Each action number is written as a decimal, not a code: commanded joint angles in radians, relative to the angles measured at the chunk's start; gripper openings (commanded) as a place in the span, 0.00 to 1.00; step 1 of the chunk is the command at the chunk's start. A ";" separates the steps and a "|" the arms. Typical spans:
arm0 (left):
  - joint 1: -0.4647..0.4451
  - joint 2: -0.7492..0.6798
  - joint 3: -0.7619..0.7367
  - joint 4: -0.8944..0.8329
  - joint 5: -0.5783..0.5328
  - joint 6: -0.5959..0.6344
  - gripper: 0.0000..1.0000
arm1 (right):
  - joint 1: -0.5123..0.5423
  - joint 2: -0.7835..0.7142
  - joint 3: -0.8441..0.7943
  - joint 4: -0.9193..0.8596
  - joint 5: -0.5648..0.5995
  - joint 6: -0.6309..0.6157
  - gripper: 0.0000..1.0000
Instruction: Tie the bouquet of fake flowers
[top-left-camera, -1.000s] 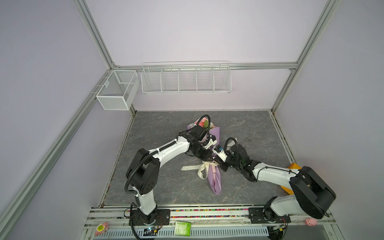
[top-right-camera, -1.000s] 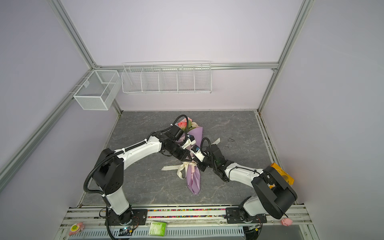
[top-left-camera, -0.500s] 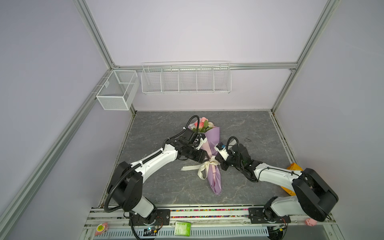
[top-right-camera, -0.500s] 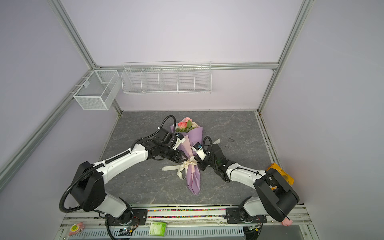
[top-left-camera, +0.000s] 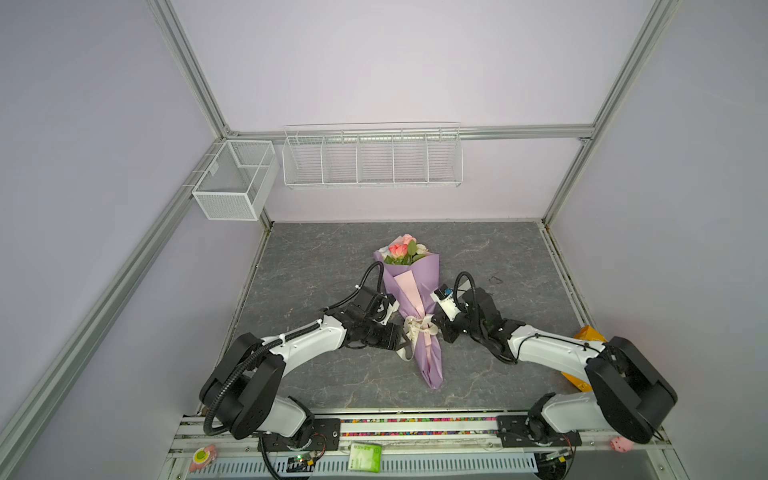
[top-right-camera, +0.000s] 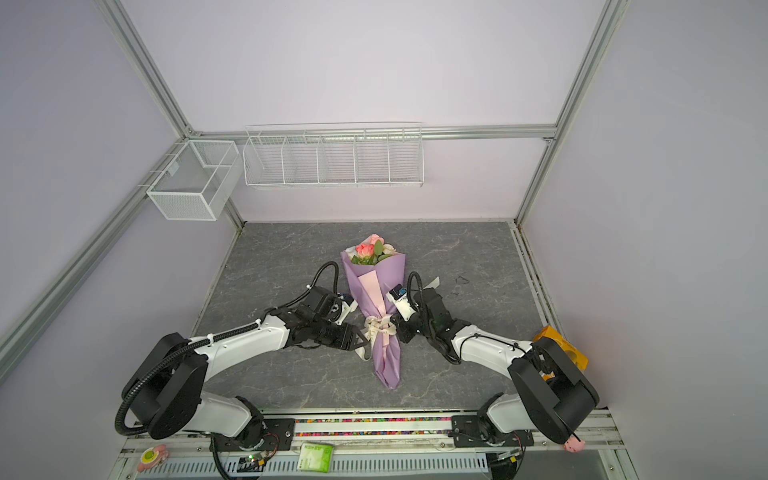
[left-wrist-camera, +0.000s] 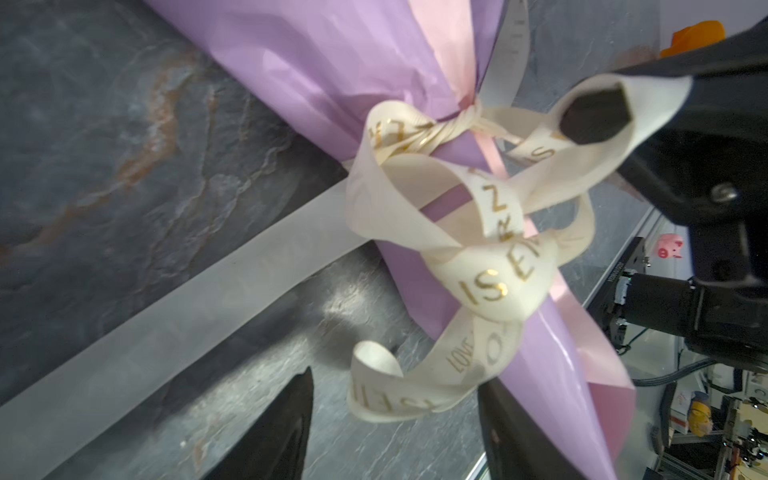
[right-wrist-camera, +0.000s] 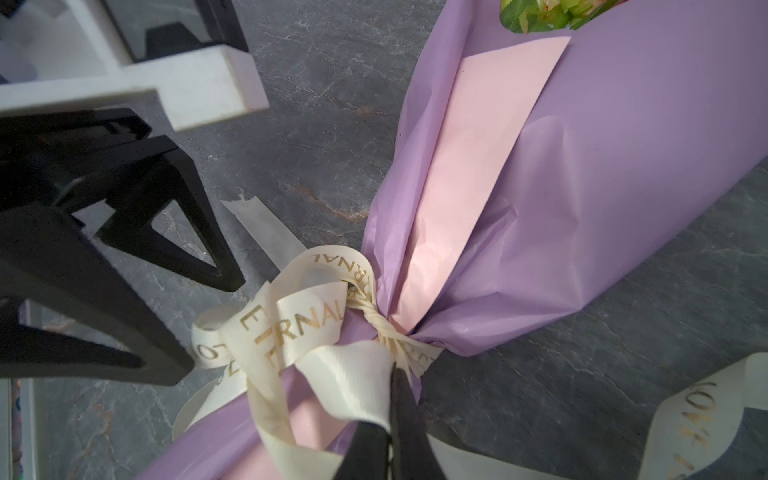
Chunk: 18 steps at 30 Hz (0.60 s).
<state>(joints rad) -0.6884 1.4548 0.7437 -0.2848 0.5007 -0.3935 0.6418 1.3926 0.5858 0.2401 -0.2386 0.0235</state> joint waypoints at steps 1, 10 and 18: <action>-0.012 0.023 0.003 0.081 0.037 -0.020 0.65 | -0.006 -0.010 0.028 -0.030 0.006 0.016 0.08; -0.016 0.054 0.008 0.079 0.038 0.011 0.30 | -0.007 -0.011 0.036 -0.040 0.030 0.052 0.08; -0.016 0.007 0.008 0.010 -0.015 0.023 0.00 | -0.022 -0.010 0.086 -0.167 0.148 0.143 0.08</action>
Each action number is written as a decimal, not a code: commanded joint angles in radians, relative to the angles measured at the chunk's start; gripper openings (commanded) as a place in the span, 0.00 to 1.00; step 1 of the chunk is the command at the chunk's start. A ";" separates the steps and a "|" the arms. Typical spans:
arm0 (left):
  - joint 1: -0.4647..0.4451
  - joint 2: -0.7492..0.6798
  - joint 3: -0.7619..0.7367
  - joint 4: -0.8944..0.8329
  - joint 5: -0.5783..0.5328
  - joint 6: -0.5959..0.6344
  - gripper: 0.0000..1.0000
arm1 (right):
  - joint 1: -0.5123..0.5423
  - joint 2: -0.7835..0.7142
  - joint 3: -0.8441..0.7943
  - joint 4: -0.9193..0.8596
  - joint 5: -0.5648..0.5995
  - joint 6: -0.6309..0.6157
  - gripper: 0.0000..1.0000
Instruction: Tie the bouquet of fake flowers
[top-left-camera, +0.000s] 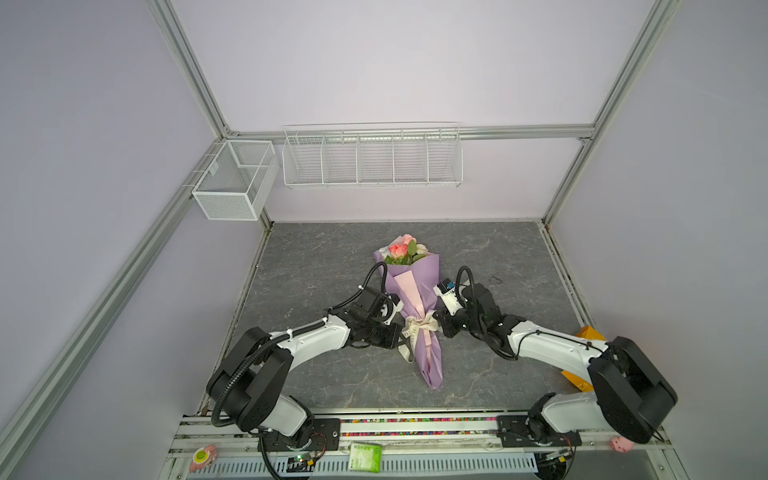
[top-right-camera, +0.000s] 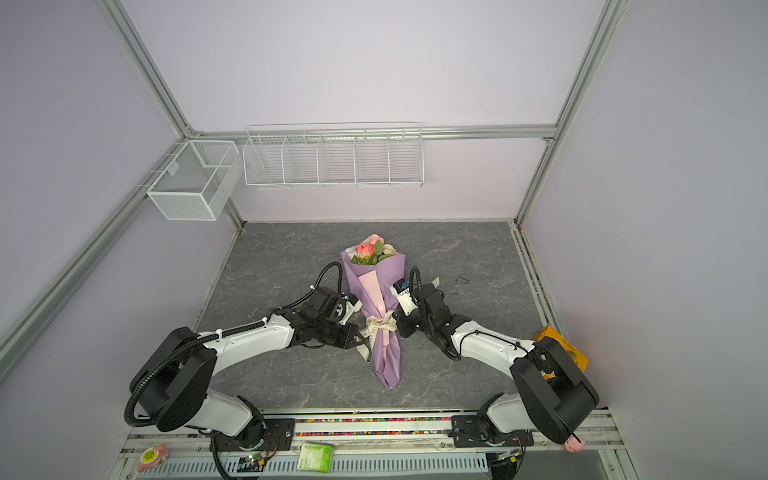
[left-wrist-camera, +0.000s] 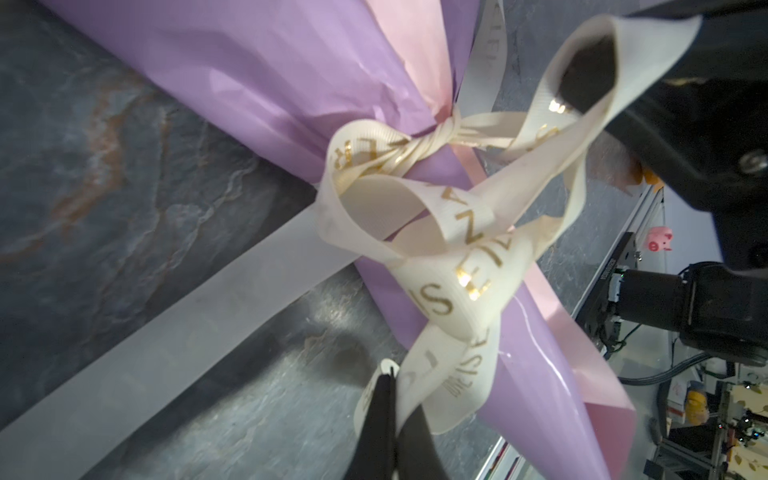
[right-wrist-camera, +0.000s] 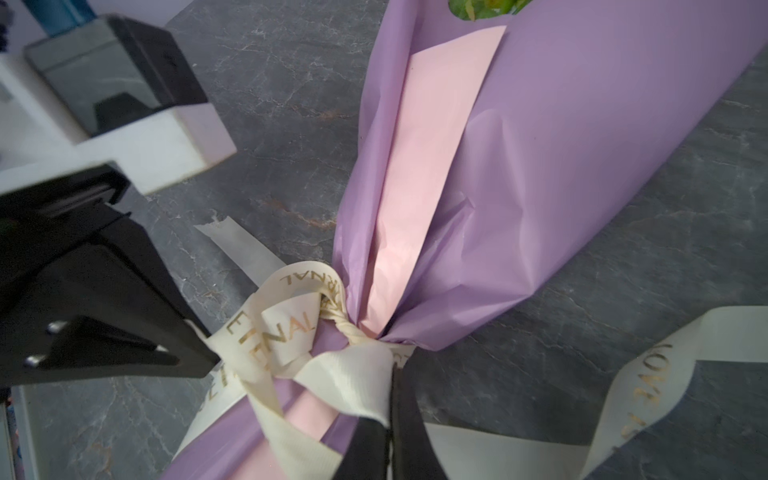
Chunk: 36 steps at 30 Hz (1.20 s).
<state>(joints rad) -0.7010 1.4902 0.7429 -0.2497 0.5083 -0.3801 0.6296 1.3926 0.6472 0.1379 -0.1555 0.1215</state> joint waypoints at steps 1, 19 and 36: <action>-0.003 -0.030 0.010 -0.033 -0.029 0.007 0.00 | -0.011 -0.009 0.022 -0.072 0.080 0.045 0.07; 0.136 -0.036 0.001 -0.100 0.144 -0.051 0.00 | -0.042 0.076 0.064 -0.234 0.300 0.108 0.07; 0.262 -0.012 -0.014 -0.266 0.029 -0.028 0.00 | -0.122 0.072 0.043 -0.288 0.384 0.143 0.07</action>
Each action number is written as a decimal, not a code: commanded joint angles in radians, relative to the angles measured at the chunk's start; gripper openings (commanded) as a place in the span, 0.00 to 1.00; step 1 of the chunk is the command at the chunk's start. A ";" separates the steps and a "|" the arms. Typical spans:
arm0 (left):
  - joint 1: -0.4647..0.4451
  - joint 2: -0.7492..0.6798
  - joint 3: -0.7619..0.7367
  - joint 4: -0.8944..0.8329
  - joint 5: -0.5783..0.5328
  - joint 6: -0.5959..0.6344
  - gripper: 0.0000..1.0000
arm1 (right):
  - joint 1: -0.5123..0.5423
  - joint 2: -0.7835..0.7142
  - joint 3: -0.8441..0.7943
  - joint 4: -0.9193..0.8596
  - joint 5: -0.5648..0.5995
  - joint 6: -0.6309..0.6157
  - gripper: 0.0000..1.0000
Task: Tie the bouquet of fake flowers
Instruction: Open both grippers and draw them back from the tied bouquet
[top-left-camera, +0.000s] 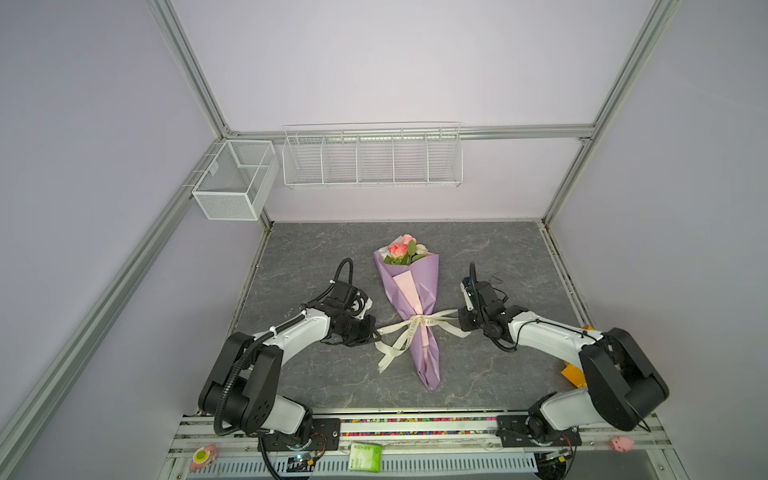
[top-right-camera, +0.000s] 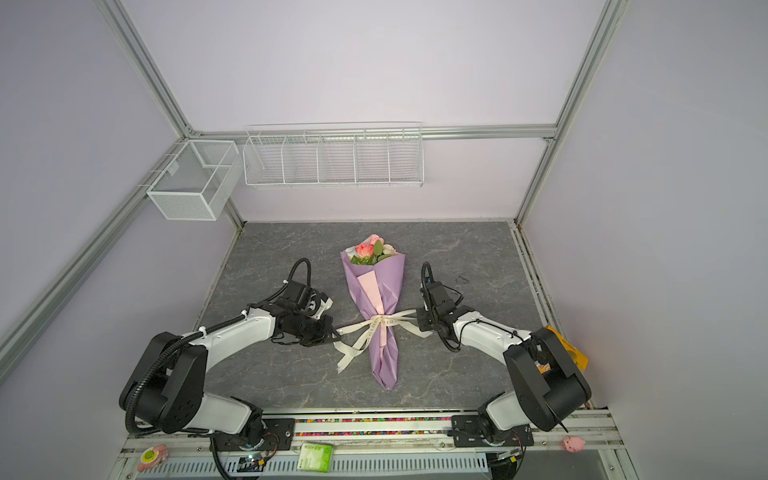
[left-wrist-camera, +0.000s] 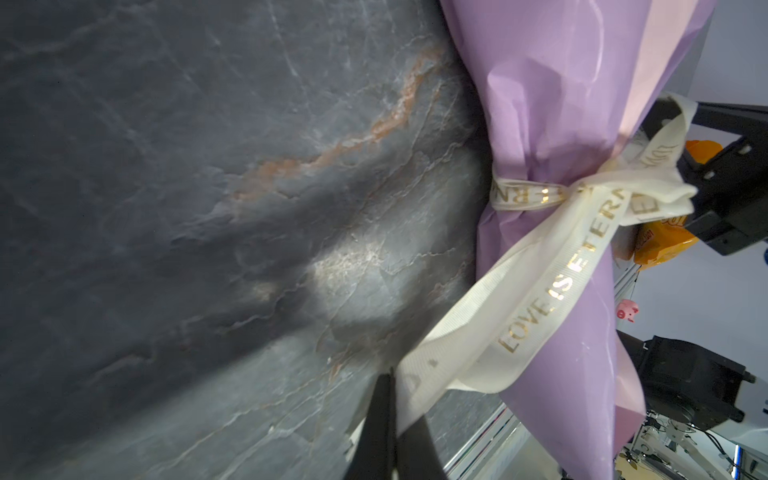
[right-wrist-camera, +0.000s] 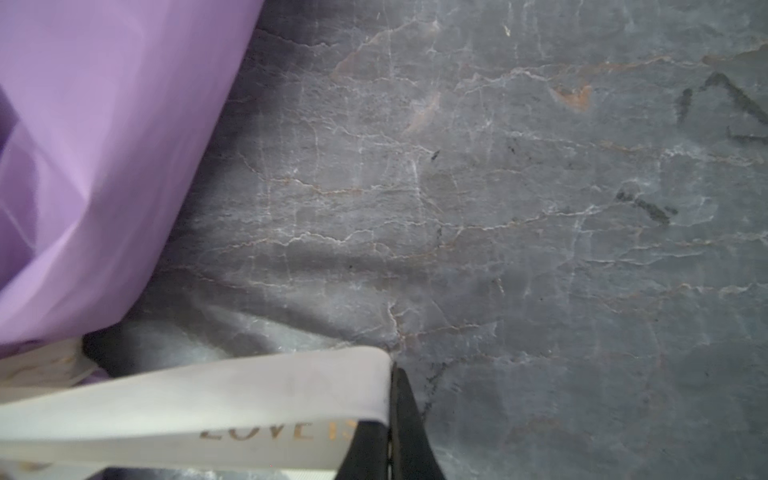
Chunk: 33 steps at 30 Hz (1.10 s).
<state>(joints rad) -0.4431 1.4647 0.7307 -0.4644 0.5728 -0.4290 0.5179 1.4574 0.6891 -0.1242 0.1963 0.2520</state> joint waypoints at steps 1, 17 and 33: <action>0.004 0.014 0.002 -0.068 -0.058 0.023 0.00 | -0.010 0.012 0.002 -0.031 0.036 0.012 0.07; 0.038 -0.010 -0.005 -0.108 -0.162 -0.005 0.00 | -0.023 0.065 0.029 -0.128 0.121 0.096 0.07; 0.078 0.009 -0.041 -0.104 -0.245 -0.028 0.00 | -0.041 0.078 0.015 -0.153 0.161 0.172 0.07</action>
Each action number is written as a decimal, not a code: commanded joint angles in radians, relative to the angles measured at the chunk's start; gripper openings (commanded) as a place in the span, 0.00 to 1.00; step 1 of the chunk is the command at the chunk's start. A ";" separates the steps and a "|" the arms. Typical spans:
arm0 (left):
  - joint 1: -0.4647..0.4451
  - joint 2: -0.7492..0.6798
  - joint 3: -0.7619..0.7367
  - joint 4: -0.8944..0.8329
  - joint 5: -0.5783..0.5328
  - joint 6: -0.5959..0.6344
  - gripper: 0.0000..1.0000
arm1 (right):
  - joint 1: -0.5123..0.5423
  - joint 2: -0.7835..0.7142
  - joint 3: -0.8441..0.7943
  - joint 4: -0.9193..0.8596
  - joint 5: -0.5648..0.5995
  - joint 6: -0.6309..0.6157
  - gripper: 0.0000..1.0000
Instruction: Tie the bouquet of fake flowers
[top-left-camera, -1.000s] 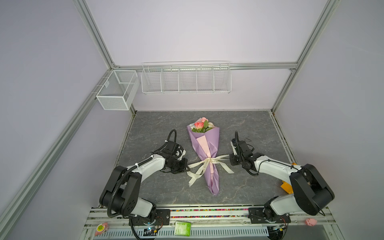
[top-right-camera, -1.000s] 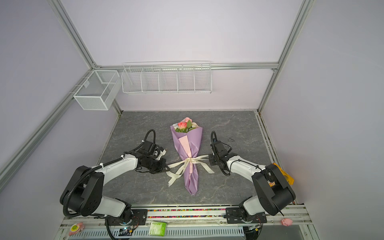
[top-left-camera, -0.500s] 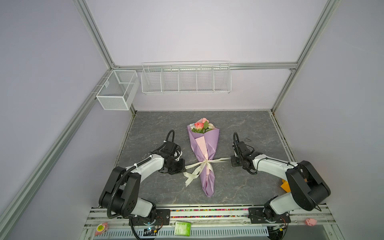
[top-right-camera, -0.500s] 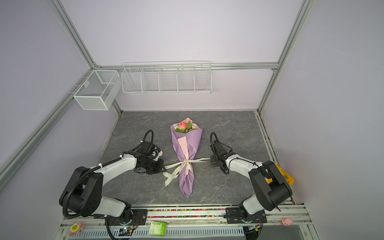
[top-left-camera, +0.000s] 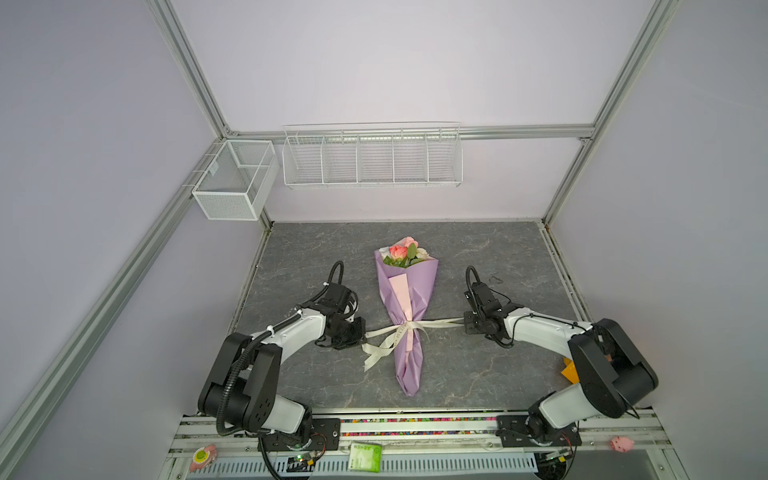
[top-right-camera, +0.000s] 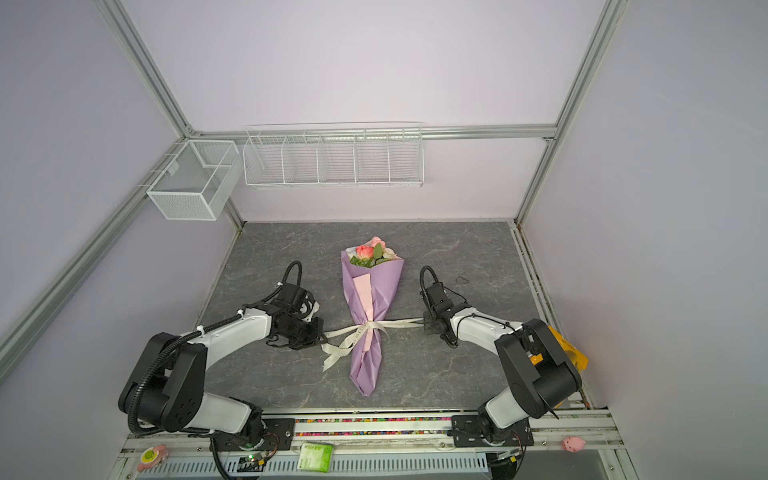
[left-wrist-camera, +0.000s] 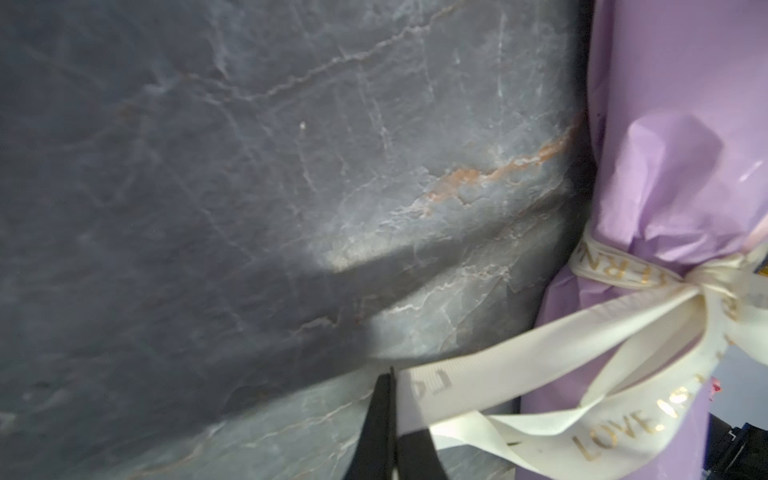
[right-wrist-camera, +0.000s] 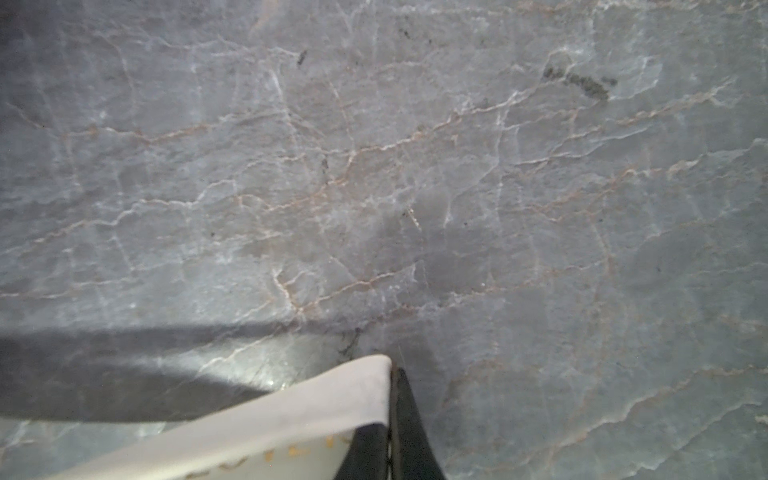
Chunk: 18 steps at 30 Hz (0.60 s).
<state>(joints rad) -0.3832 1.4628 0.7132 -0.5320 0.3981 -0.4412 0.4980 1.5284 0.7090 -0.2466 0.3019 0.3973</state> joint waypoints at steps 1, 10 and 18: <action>0.020 0.011 -0.028 -0.034 -0.071 -0.017 0.00 | -0.023 0.007 -0.006 -0.027 0.051 0.025 0.07; 0.022 0.014 -0.033 -0.041 -0.128 -0.038 0.00 | -0.038 0.008 -0.004 -0.032 0.042 0.034 0.07; 0.021 0.030 -0.036 -0.046 -0.145 -0.039 0.00 | -0.045 0.006 -0.007 -0.033 0.038 0.039 0.07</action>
<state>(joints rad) -0.3786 1.4761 0.7017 -0.5209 0.3561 -0.4625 0.4801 1.5284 0.7090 -0.2424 0.2836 0.4149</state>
